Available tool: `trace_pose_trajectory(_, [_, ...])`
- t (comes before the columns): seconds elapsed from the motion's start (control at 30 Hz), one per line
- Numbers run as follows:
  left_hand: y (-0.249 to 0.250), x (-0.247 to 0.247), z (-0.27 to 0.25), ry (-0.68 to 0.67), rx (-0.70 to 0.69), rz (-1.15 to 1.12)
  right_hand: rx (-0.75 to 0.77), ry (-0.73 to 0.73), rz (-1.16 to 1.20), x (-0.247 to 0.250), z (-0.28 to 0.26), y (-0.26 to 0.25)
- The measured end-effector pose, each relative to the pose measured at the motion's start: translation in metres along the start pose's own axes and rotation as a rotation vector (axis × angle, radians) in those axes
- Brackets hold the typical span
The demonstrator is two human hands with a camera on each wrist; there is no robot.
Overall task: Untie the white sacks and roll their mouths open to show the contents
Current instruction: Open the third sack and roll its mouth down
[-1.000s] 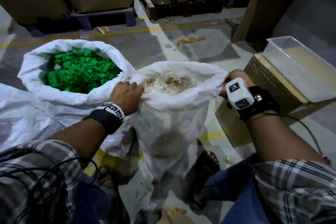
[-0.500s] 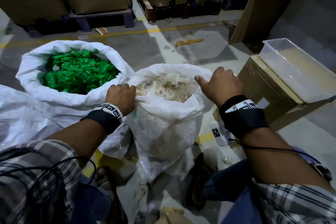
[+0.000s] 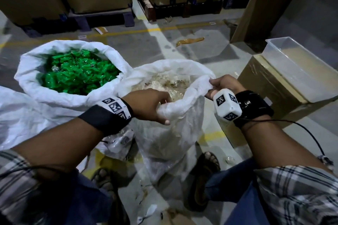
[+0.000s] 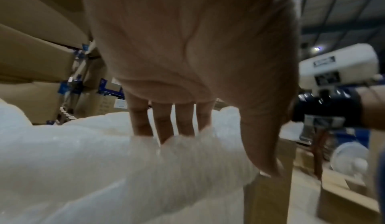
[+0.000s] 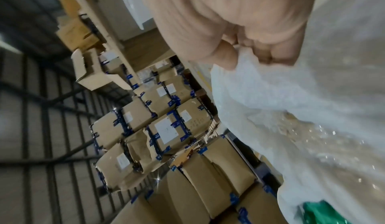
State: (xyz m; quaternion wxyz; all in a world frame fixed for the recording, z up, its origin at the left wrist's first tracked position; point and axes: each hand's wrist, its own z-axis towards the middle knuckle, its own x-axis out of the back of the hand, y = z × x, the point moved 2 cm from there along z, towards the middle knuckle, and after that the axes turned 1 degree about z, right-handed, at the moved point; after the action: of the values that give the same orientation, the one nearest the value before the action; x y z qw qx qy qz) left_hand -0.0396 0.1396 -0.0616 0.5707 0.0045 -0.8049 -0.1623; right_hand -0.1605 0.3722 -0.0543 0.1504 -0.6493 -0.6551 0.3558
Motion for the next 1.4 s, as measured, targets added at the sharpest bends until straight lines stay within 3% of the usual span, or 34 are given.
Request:
trace_pose_trajectory(0.13, [0.001, -0.006, 0.008, 0.265, 0.068, 0.387, 0.147, 0.146, -0.117, -0.003, -0.004, -0.001])
trace_pose_trajectory(0.23, [-0.007, -0.005, 0.006, 0.362, 0.151, 0.429, 0.2, 0.164, 0.082, -0.007, -0.003, -0.003])
trace_pose_trajectory(0.3, [-0.007, -0.007, 0.007, 0.396, 0.127, 0.496, 0.235, 0.238, 0.057, -0.011, 0.003, 0.001])
trace_pose_trajectory(0.4, [-0.004, -0.012, 0.009, 0.374, 0.139, 0.546, 0.496, 0.523, -0.615, -0.011, 0.01, 0.007])
trace_pose_trajectory(0.5, [-0.009, -0.012, 0.008, 0.327, 0.242, 0.514, 0.808, 0.703, -1.325, -0.021, 0.002, 0.013])
trace_pose_trajectory(0.57, [-0.011, -0.014, 0.008, 0.268, 0.271, 0.474, 0.784, 0.677, -1.476, -0.023, 0.001, 0.014])
trace_pose_trajectory(0.67, [-0.011, -0.019, 0.008, 0.158, 0.253, 0.338, 0.563, 0.548, -1.378, -0.017, 0.008, 0.014])
trace_pose_trajectory(0.8, [-0.016, -0.018, 0.007, -0.051, 0.273, -0.058, 0.45, 0.479, -1.176, -0.009, 0.015, 0.007])
trace_pose_trajectory(0.87, [-0.023, -0.007, 0.005, -0.003, 0.169, -0.243, 0.334, 0.348, -0.851, -0.004, 0.017, 0.002])
trace_pose_trajectory(0.97, [-0.032, 0.01, 0.001, 0.093, -0.033, -0.217, 0.095, 0.105, -0.313, -0.002, 0.006, -0.001])
trace_pose_trajectory(1.07, [-0.027, 0.005, -0.004, 0.032, -0.066, -0.323, 0.054, 0.049, -0.224, -0.005, -0.004, 0.002])
trace_pose_trajectory(1.13, [-0.021, -0.003, -0.001, 0.081, -0.079, -0.271, 0.119, 0.046, -0.221, -0.006, -0.006, 0.003])
trace_pose_trajectory(1.23, [-0.015, -0.01, 0.005, 0.145, -0.063, -0.011, 0.193, 0.027, -0.208, -0.005, -0.005, -0.001])
trace_pose_trajectory(1.3, [-0.016, -0.008, 0.009, 0.202, -0.003, 0.158, 0.145, 0.011, -0.025, -0.006, -0.006, -0.002])
trace_pose_trajectory(1.4, [-0.015, -0.01, 0.011, 0.257, 0.046, 0.29, 0.22, 0.127, 0.07, -0.01, 0.002, -0.005])
